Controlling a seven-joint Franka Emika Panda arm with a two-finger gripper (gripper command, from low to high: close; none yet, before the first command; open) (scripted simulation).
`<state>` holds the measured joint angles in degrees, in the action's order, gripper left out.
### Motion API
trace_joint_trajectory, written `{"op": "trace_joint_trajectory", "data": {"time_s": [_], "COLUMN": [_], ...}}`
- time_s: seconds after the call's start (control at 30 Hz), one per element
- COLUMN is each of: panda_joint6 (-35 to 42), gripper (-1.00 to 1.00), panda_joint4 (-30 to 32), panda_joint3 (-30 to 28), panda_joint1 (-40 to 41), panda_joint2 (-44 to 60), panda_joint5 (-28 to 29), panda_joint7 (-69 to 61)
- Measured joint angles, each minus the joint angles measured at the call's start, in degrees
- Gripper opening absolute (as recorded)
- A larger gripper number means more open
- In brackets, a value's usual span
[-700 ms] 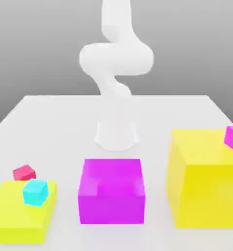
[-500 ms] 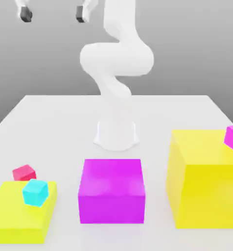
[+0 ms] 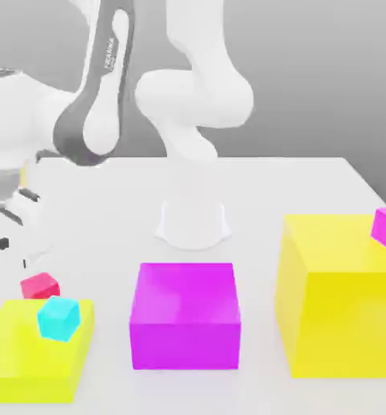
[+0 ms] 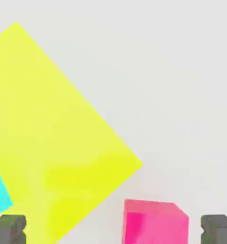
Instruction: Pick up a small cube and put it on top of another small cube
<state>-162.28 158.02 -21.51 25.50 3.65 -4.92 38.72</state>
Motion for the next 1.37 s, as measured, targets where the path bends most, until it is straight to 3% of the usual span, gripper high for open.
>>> {"op": "trace_joint_trajectory", "data": {"time_s": [0.2, 0.23, 0.47, 0.7, 1.07, 1.23, 1.27, 1.37], "panda_joint6": [-9.5, -10.4, -10.2, 0.0, 19.1, 12.1, 10.8, 10.8], "gripper": [0.00, -1.00, -1.00, -1.00, -1.00, -1.00, 1.00, 1.00], "panda_joint4": [-2.0, -2.2, -2.2, 0.2, -8.9, -8.8, -8.6, -8.6], "panda_joint3": [12.0, 13.3, 13.3, 5.5, 12.6, 13.6, 13.7, 13.7], "panda_joint1": [9.5, 10.6, 10.7, 5.6, -4.0, -5.0, -5.0, -5.0], "panda_joint2": [12.7, 13.8, 13.6, 0.6, -9.7, -2.8, -1.6, -1.6], "panda_joint5": [-13.4, -14.1, -13.9, 0.7, 6.1, 4.5, 4.2, 4.2], "panda_joint7": [-10.1, -10.7, -10.4, 1.5, 30.8, 32.6, 32.4, 32.4]}}
